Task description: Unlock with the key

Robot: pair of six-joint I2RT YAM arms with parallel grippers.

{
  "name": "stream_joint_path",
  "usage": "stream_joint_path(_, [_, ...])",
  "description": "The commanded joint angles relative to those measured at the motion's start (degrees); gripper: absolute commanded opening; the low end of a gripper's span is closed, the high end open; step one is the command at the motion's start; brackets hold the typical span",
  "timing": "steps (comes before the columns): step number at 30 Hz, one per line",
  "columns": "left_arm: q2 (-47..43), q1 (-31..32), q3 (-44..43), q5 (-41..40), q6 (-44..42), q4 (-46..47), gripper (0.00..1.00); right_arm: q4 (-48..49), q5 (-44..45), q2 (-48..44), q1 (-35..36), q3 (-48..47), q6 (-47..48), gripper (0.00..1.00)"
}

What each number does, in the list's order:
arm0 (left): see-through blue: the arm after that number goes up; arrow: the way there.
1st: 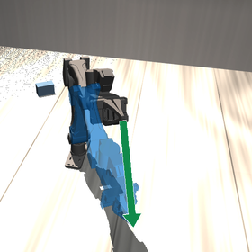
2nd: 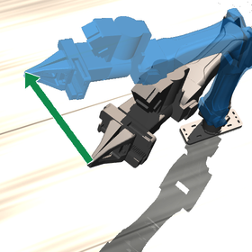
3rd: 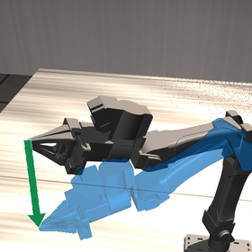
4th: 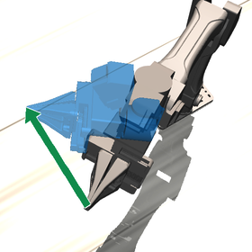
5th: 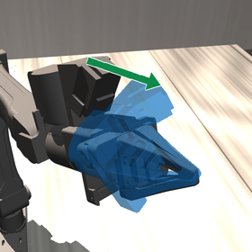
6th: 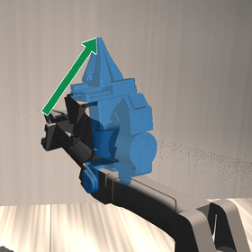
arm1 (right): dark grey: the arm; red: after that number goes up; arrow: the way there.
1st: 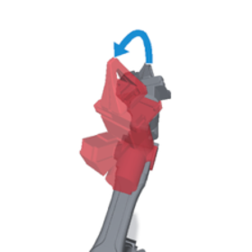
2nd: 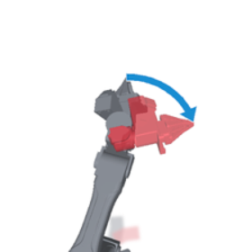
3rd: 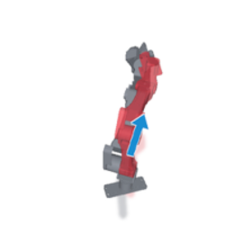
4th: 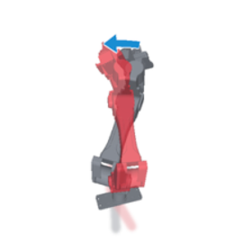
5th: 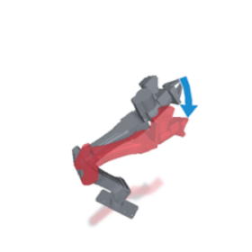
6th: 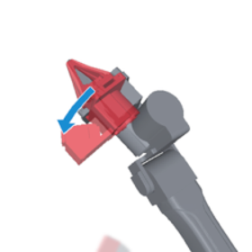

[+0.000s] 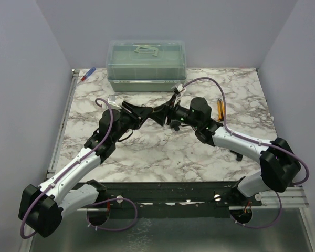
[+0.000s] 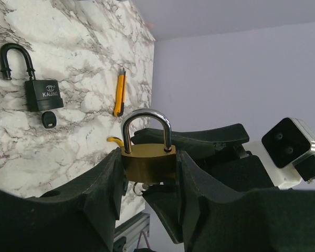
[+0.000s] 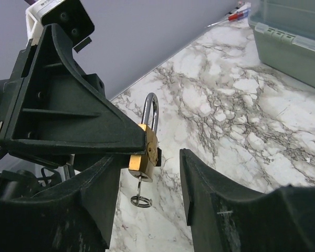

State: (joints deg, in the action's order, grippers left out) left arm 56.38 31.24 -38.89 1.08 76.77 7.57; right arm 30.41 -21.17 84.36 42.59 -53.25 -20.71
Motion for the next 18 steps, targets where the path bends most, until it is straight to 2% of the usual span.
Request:
stream_joint_path(1, [-0.4, 0.1, -1.4, 1.5, 1.3, 2.9, 0.0, 3.4, 5.0, 1.4, 1.0, -1.3, 1.7, 0.51])
stream_joint_path(6, [-0.6, 0.2, -1.2, 1.5, 1.7, 3.2, 0.0, 3.3, 7.4, 2.8, 2.3, -2.0, 2.3, 0.36])
stream_joint_path(12, [-1.0, 0.1, -0.4, 1.5, 1.9, 3.4, 0.02, 3.4, 7.7, 2.7, 2.9, -1.6, 2.1, 0.05])
stream_joint_path(13, [-1.2, 0.1, -0.2, 1.6, 1.8, 3.4, 0.1, 3.4, 7.7, 2.4, 2.9, -1.4, 2.1, 0.01])
stream_joint_path(14, [-1.4, 0.1, -0.1, 1.7, 1.3, 3.5, 0.23, 3.5, 7.7, 2.1, 2.9, -1.2, 1.9, 0.01])
stream_joint_path(16, [-2.1, 0.1, 0.2, 1.9, 0.1, 3.3, 0.56, 3.5, 7.3, 1.1, 2.9, -0.4, 2.0, 0.0])
stream_joint_path(18, [-3.3, 0.1, 0.7, 1.4, -0.9, 2.8, 0.8, 3.1, 7.0, -0.3, 2.9, 0.4, 1.8, 0.0])
